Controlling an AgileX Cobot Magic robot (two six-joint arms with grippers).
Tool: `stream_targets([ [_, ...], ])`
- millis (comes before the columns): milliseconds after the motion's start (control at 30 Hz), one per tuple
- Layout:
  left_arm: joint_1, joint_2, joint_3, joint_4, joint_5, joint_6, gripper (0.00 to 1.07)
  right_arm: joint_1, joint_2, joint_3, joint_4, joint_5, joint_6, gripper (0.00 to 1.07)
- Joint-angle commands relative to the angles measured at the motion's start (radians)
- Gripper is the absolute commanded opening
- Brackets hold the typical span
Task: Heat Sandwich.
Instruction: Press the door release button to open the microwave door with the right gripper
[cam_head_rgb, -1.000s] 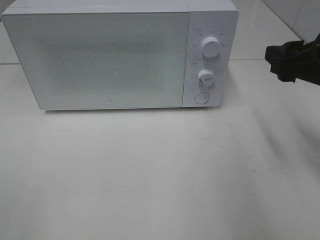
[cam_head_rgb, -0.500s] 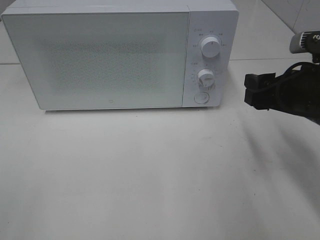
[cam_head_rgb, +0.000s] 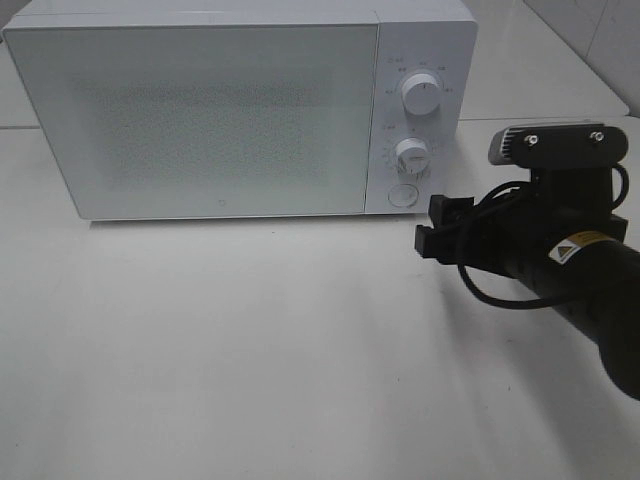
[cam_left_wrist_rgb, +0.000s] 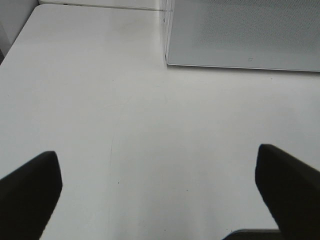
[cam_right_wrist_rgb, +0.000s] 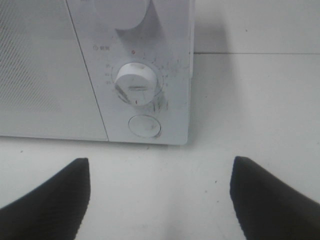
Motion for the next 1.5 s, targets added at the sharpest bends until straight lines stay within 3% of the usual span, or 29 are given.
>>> stream_targets([
  [33, 0.002, -0.005, -0.001, -0.008, -0.013, -0.001, 0.98, 0.041, 0.037, -0.034, 0.044, -0.02, -0.05, 0.74],
  [400, 0.002, -0.005, -0.001, -0.008, -0.013, -0.001, 0.98, 0.062, 0.081, -0.063, 0.07, -0.011, -0.053, 0.74],
  [667, 0.002, -0.005, -0.001, -0.008, -0.013, -0.001, 0.98, 0.062, 0.081, -0.063, 0.07, -0.023, 0.095, 0.74],
  [900, 0.002, -0.005, -0.001, -0.008, -0.013, -0.001, 0.98, 0.062, 0.081, -0.063, 0.07, -0.023, 0.417, 0.74],
  [933, 0.002, -0.005, -0.001, -0.008, -0.013, -0.001, 0.98, 0.062, 0.081, -0.063, 0.07, -0.019, 0.561, 0.74],
  [1167, 0.002, -0.005, -0.001, -0.008, -0.013, -0.001, 0.98, 0.062, 0.081, -0.063, 0.069, -0.015, 0.988, 0.68],
  [1267, 0.002, -0.005, -0.001, -0.008, -0.013, -0.001, 0.98, 0.062, 0.081, -0.063, 0.069, -0.015, 1.224, 0.6],
  [1500, 0.002, -0.005, -0.001, -0.008, -0.013, -0.001, 0.98, 0.062, 0.081, -0.063, 0.066, -0.012, 1.426, 0.42],
])
